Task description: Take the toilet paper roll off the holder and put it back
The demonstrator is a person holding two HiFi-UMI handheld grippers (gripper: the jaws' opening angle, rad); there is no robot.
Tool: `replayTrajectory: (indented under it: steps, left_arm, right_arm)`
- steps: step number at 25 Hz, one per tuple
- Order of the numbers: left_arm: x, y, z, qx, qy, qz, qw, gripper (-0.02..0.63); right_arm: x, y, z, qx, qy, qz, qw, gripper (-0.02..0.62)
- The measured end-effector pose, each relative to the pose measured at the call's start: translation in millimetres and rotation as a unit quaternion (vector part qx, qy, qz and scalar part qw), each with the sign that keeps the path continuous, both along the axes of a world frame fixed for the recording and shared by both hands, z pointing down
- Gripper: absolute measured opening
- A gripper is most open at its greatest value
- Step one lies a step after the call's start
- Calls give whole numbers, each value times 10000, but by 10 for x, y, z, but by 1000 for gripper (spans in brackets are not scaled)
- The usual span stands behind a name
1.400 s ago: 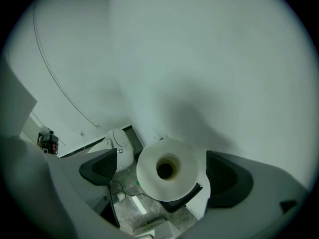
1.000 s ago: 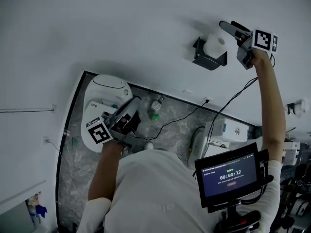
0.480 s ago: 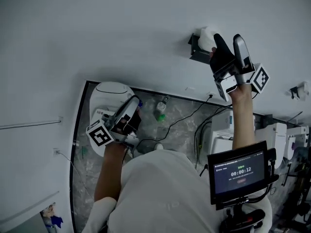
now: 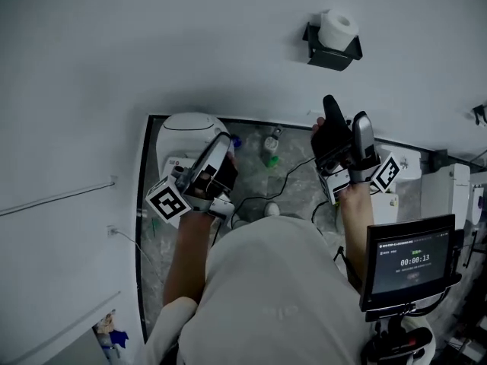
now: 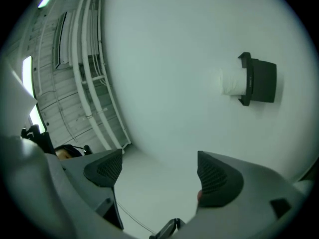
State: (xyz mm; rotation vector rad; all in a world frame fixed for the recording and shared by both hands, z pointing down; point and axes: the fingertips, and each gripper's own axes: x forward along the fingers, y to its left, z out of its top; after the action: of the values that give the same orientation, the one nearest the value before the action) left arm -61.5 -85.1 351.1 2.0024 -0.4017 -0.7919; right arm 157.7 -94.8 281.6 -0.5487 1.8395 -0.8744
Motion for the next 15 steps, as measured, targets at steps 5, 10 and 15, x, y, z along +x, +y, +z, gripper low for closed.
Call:
replayTrajectory:
  steps: [5, 10, 15]
  left_arm:
    - [25, 31, 72, -110, -10, 72, 9999, 6]
    - [76, 46, 22, -46, 88, 60, 9999, 6]
    - [106, 70, 40, -97, 134, 142, 9998, 6]
  right_arm:
    - [-117, 264, 323, -148, 91, 193, 9997, 352]
    - [-226, 407, 498, -224, 283, 270, 9990, 229]
    - [-271, 455, 541, -289, 308, 360, 9985, 172]
